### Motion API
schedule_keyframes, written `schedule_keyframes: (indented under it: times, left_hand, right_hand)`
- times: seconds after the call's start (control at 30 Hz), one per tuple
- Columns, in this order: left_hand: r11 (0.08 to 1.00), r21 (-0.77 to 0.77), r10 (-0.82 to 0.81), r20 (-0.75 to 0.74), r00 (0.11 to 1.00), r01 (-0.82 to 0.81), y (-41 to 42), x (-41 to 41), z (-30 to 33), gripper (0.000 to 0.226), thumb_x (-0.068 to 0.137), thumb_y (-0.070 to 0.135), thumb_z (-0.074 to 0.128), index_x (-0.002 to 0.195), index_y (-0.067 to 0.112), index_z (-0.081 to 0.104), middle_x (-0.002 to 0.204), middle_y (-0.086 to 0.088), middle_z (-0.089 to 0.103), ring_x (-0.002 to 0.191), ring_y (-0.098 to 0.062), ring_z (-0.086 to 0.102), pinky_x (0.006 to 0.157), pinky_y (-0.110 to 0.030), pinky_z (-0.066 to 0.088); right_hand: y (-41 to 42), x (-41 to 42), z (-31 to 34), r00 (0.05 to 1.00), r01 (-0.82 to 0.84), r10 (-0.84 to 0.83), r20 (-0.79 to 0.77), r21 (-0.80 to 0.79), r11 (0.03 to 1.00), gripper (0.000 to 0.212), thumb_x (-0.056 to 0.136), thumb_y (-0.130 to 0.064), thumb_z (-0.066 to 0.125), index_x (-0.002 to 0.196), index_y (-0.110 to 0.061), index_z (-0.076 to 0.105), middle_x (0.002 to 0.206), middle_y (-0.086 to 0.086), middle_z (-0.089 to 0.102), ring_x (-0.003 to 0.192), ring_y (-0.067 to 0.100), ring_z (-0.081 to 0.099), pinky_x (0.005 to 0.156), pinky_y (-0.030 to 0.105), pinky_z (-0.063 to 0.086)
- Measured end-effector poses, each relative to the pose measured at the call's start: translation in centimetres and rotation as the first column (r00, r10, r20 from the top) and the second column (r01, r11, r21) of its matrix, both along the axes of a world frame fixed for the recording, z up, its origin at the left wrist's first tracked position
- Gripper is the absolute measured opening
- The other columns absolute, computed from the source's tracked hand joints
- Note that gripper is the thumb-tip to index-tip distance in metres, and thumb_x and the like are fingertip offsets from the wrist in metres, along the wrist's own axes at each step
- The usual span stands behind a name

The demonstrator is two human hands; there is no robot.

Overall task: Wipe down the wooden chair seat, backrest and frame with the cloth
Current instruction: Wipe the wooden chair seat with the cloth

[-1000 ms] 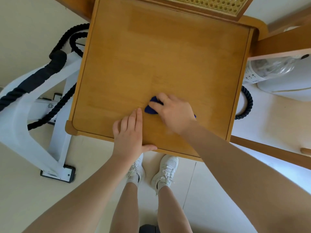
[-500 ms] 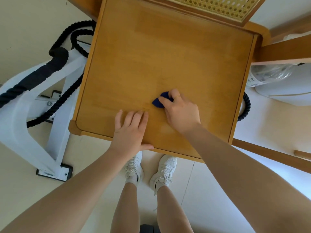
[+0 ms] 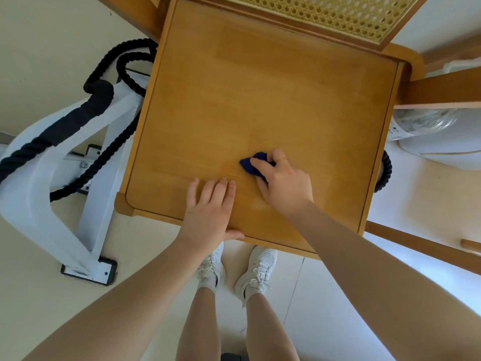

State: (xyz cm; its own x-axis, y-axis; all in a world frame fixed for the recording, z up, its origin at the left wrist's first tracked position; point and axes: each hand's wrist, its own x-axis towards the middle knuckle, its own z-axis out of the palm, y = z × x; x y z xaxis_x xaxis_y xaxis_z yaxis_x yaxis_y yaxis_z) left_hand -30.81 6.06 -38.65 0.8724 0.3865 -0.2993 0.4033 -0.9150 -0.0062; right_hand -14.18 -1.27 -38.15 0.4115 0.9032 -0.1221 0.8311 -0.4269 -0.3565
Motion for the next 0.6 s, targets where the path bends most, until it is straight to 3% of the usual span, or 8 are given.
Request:
schedule_keyframes:
  times: [0.1,0.2,0.27,0.4,0.53,0.6]
  left_hand:
    - [1.0,-0.009,0.003,-0.03,1.0,-0.003,-0.2,0.1,0.1,0.112,0.038,0.077,0.067,0.122,0.003,0.055,0.113,-0.013,0.06,0.108,-0.027,0.04,0.101,-0.052,0.024]
    - [1.0,0.001,0.02,-0.031,0.999,-0.02,-0.2,0.0,-0.1,0.112,0.038,0.075,0.068,0.122,0.003,0.055,0.114,-0.013,0.06,0.108,-0.028,0.044,0.101,-0.052,0.023]
    - [1.0,0.004,0.026,-0.034,0.999,-0.026,-0.4,-0.1,0.0,0.11,0.04,0.074,0.068,0.123,0.003,0.054,0.116,-0.013,0.059,0.109,-0.028,0.046,0.101,-0.053,0.023]
    - [0.993,-0.02,0.115,-0.077,0.99,-0.117,-1.3,0.1,0.7,0.111,0.039,0.067,0.075,0.128,0.005,0.049,0.121,-0.014,0.057,0.111,-0.03,0.05,0.1,-0.055,0.027]
    - [0.977,-0.062,0.196,-0.121,0.973,-0.205,-2.5,0.9,1.4,0.117,0.036,0.054,0.083,0.133,0.006,0.037,0.127,-0.018,0.054,0.12,-0.033,0.049,0.101,-0.053,0.021]
    - [0.975,-0.056,0.206,-0.151,0.967,-0.216,-2.6,1.0,1.7,0.12,0.035,0.053,0.085,0.133,0.005,0.035,0.13,-0.017,0.053,0.122,-0.033,0.047,0.101,-0.053,0.019]
  right_hand:
    - [1.7,1.1,0.1,0.996,0.085,-0.086,-0.012,-0.035,0.996,0.024,0.081,-0.011,0.067,0.104,-0.017,0.067,0.098,0.016,0.054,0.059,0.029,0.053,0.043,0.024,0.033]
    - [5.2,3.9,0.0,0.946,0.324,-0.322,0.042,-0.039,0.945,0.023,0.092,-0.02,0.053,0.113,-0.02,0.061,0.112,0.011,0.047,0.083,0.027,0.051,0.054,0.03,0.038]
    - [6.2,5.2,0.1,0.924,0.377,-0.373,0.081,-0.047,0.925,0.023,0.093,-0.021,0.051,0.114,-0.018,0.059,0.116,0.011,0.045,0.09,0.028,0.05,0.059,0.032,0.042]
    - [2.1,3.5,0.5,0.991,0.129,-0.13,-0.015,-0.07,0.989,0.03,0.087,-0.019,0.059,0.117,-0.017,0.059,0.114,0.011,0.051,0.074,0.029,0.055,0.051,0.029,0.04]
    - [-4.4,-0.9,1.7,0.992,-0.07,0.054,-0.11,-0.143,0.987,0.034,0.064,-0.016,0.078,0.096,-0.016,0.066,0.092,0.01,0.059,0.048,0.025,0.053,0.037,0.018,0.027]
    - [-6.8,-2.2,1.9,0.976,-0.219,0.211,-0.058,-0.181,0.959,0.036,0.055,-0.021,0.081,0.088,-0.02,0.067,0.081,0.006,0.059,0.044,0.019,0.049,0.039,0.017,0.019]
